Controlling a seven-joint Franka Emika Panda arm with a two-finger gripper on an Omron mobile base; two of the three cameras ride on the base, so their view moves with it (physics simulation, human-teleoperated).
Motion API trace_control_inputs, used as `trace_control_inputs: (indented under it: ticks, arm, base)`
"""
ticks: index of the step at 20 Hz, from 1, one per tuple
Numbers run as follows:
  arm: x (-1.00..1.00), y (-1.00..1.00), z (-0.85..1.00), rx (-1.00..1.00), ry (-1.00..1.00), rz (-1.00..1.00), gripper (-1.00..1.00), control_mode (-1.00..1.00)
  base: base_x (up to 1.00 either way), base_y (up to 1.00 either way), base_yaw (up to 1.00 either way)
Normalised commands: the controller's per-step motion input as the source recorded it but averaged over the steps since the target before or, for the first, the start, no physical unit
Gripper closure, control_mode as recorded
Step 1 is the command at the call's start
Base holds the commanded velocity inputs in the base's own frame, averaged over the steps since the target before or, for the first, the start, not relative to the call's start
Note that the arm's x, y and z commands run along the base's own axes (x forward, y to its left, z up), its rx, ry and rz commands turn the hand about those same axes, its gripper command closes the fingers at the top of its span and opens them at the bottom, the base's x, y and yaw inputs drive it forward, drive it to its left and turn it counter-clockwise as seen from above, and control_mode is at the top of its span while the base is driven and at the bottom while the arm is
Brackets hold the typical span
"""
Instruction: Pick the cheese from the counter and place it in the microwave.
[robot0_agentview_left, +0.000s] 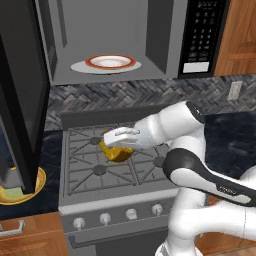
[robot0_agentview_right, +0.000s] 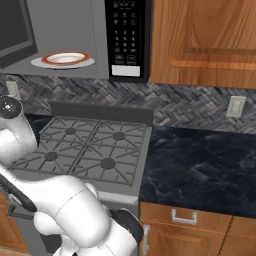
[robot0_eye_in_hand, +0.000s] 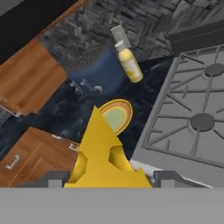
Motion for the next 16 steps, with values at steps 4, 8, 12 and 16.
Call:
trace_control_inputs:
  ticks: [4,8,12,16]
  arm:
    - [-0.01,-0.07,0.63,-0.15,0.07,-0.34,1.00,-1.00]
    - [0.00,-0.24,0.22,-0.18,0.00,-0.34,1.00,-1.00]
    - [0.13,-0.38,0.46,-0.18,-0.05,-0.28,1.00,-1.00]
    - [0.46,-0.55,0.74,-0.10,-0.07,-0.14,1.00,-1.00]
  base:
    - [0.00,0.00,0.00]
    - [0.00,0.00,0.00]
    - [0.00,0.00,0.00]
    - [0.00,0.00,0.00]
